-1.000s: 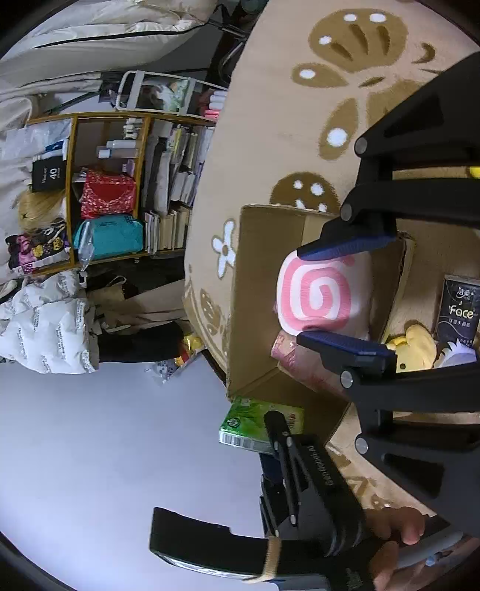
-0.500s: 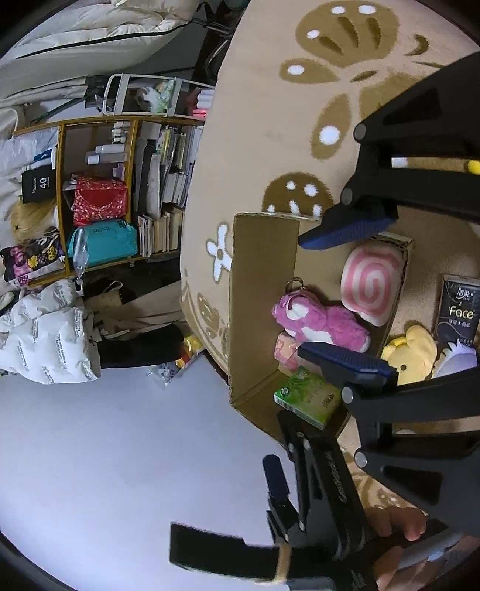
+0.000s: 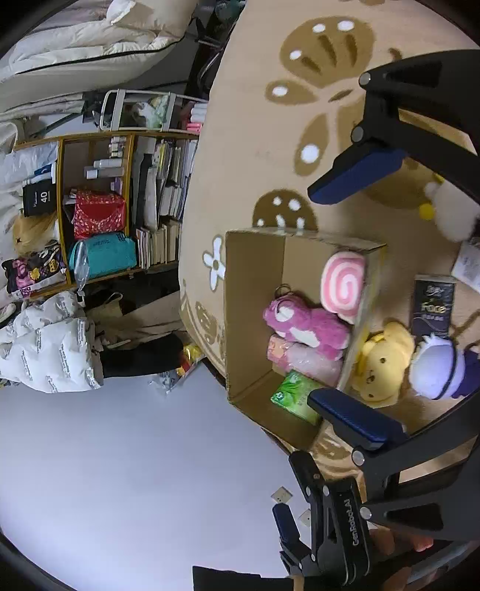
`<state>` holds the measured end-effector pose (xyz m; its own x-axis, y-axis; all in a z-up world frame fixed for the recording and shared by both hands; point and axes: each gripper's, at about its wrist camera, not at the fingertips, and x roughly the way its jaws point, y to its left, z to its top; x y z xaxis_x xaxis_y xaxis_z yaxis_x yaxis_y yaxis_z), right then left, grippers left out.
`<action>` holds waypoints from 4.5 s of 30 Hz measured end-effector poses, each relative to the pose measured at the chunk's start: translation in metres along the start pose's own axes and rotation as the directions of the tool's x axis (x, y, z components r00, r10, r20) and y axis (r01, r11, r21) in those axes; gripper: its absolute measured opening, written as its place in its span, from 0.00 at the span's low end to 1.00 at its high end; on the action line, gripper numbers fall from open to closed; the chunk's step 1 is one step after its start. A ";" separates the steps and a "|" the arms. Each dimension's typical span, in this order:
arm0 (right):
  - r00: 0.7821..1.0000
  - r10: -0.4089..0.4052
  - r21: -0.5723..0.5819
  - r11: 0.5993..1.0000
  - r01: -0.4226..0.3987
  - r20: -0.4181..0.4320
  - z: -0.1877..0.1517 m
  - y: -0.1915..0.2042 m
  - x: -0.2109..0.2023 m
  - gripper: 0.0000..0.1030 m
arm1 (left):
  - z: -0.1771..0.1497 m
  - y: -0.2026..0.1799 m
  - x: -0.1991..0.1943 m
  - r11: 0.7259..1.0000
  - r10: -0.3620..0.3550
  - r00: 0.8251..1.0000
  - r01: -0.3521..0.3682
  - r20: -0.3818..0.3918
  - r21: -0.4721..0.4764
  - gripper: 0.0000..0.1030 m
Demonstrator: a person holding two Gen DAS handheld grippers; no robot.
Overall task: Organize soft objects
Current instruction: 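Move both grippers back toward the purple-haired doll and white fluffy plush, then grasp the purple-haired plush doll with the left gripper while the right grasps the white fluffy plush, then carry the doll over the box with the left gripper while the right carries the fluffy plush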
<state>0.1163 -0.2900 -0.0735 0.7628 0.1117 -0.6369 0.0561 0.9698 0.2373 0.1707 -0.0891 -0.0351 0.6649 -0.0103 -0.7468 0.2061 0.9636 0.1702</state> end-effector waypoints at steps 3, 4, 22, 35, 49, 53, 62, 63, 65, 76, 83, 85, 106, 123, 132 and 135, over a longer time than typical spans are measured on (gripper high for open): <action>1.000 -0.006 0.010 1.000 0.006 -0.009 -0.006 -0.001 -0.012 1.00 | -0.008 0.002 -0.010 1.000 0.002 1.000 -0.002 -0.007 -0.010 0.96; 1.000 -0.014 0.014 1.000 0.014 -0.014 -0.008 -0.002 -0.015 1.00 | -0.011 0.003 -0.014 1.000 0.004 1.000 -0.005 -0.008 -0.015 0.96; 0.997 -0.034 0.145 0.988 0.044 -0.072 -0.049 -0.021 -0.060 1.00 | -0.073 -0.008 -0.064 0.999 -0.019 0.997 0.016 -0.071 -0.041 0.96; 0.981 -0.032 0.214 0.974 0.073 -0.191 -0.070 -0.038 -0.034 1.00 | -0.101 -0.027 -0.047 0.999 -0.035 0.992 0.030 -0.120 -0.040 0.96; 0.941 -0.058 0.268 0.951 0.153 -0.332 -0.084 -0.055 0.003 1.00 | -0.112 -0.028 -0.003 0.994 -0.076 0.973 0.058 -0.217 -0.088 0.96; 0.928 -0.064 0.258 0.951 0.168 -0.368 -0.086 -0.055 0.015 1.00 | -0.113 -0.032 0.007 0.994 -0.084 0.967 0.066 -0.239 -0.085 0.96; 0.909 -0.089 0.235 0.951 0.199 -0.407 -0.086 -0.055 0.027 1.00 | -0.115 -0.038 0.025 0.990 -0.122 0.952 0.097 -0.281 -0.101 0.96; 0.906 -0.090 0.234 0.951 0.201 -0.413 -0.086 -0.055 0.028 1.00 | -0.115 -0.039 0.026 0.990 -0.122 0.951 0.097 -0.284 -0.101 0.96; 0.898 -0.095 0.227 0.951 0.209 -0.429 -0.087 -0.054 0.032 1.00 | -0.116 -0.040 0.029 0.991 -0.118 0.949 0.092 -0.291 -0.101 0.96; 0.853 -0.130 0.178 0.952 0.250 -0.505 -0.093 -0.050 0.046 0.85 | -0.117 -0.057 0.042 0.991 -0.133 0.939 0.115 -0.317 -0.075 0.96; 0.820 -0.142 0.202 0.933 0.298 -0.555 -0.101 -0.065 0.055 0.68 | -0.120 -0.066 0.052 0.989 -0.146 0.927 0.132 -0.345 -0.064 0.96; 0.816 -0.138 0.211 0.929 0.303 -0.561 -0.102 -0.068 0.056 0.68 | -0.121 -0.067 0.054 0.988 -0.155 0.922 0.142 -0.354 -0.063 0.96; 0.792 -0.164 0.183 0.927 0.328 -0.588 -0.097 -0.067 0.084 0.49 | -0.134 -0.082 0.080 0.992 -0.120 0.898 0.129 -0.422 -0.006 0.92; 0.838 -0.130 0.189 0.945 0.266 -0.529 -0.100 -0.063 0.072 0.37 | -0.146 -0.100 0.092 0.982 -0.172 0.871 0.189 -0.461 -0.010 0.53; 0.924 -0.047 0.223 0.965 0.141 -0.379 -0.089 -0.050 0.039 0.37 | -0.135 -0.097 0.074 0.984 -0.169 0.899 0.177 -0.405 -0.019 0.53; 0.946 -0.032 0.218 0.970 0.107 -0.322 -0.083 -0.048 0.028 0.37 | -0.129 -0.091 0.060 0.984 -0.173 0.913 0.176 -0.369 -0.026 0.53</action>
<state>0.0812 -0.3155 -0.1641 0.5122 0.1446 -0.8466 0.2769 0.9053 0.3222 0.0996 -0.1429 -0.1780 0.3063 -0.0770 -0.9488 0.3010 0.9534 0.0198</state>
